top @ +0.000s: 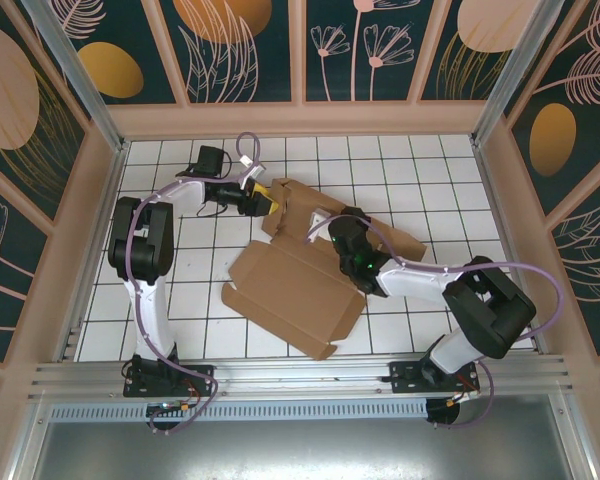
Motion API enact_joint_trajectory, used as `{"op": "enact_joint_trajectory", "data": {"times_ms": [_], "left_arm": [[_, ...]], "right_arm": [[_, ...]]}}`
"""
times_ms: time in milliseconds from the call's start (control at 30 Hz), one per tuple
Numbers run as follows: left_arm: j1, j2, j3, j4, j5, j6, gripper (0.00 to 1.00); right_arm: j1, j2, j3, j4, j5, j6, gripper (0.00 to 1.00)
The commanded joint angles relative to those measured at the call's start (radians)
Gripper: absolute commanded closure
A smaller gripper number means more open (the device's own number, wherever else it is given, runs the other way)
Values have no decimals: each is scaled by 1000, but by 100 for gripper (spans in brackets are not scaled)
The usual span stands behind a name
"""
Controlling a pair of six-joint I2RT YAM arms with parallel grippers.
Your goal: Fold the paper box
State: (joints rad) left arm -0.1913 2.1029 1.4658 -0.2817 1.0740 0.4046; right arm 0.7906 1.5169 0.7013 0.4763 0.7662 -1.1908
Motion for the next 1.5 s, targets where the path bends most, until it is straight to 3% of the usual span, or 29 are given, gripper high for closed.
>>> {"op": "enact_joint_trajectory", "data": {"times_ms": [0, 167, 233, 367, 433, 567, 700, 967, 1467], "left_arm": [[-3, 9, 19, -81, 78, 83, 41], [-3, 89, 167, -420, 162, 359, 47], [-3, 122, 229, -567, 170, 485, 43], [-2, 146, 275, -652, 160, 546, 37], [-2, 129, 259, -616, 149, 529, 35], [-2, 38, 117, -294, 80, 300, 33], [-4, -47, -15, -90, 67, 203, 31], [-5, -120, -147, 130, 49, 82, 32], [18, -192, -214, 134, -23, 84, 30]], "right_arm": [[-2, -38, 49, -174, -59, 117, 100], [-24, -38, 39, -205, -59, 135, 100], [-39, -43, 30, -209, -64, 146, 100], [-64, -82, 13, -218, -103, 146, 100], [-70, -105, 3, -221, -124, 124, 100], [-83, -160, 5, -231, -148, 113, 100], [-85, -190, -3, -222, -138, 36, 100], [-46, -244, -139, 103, -119, -217, 100], [-51, -174, -128, 255, -182, -333, 100]]}}
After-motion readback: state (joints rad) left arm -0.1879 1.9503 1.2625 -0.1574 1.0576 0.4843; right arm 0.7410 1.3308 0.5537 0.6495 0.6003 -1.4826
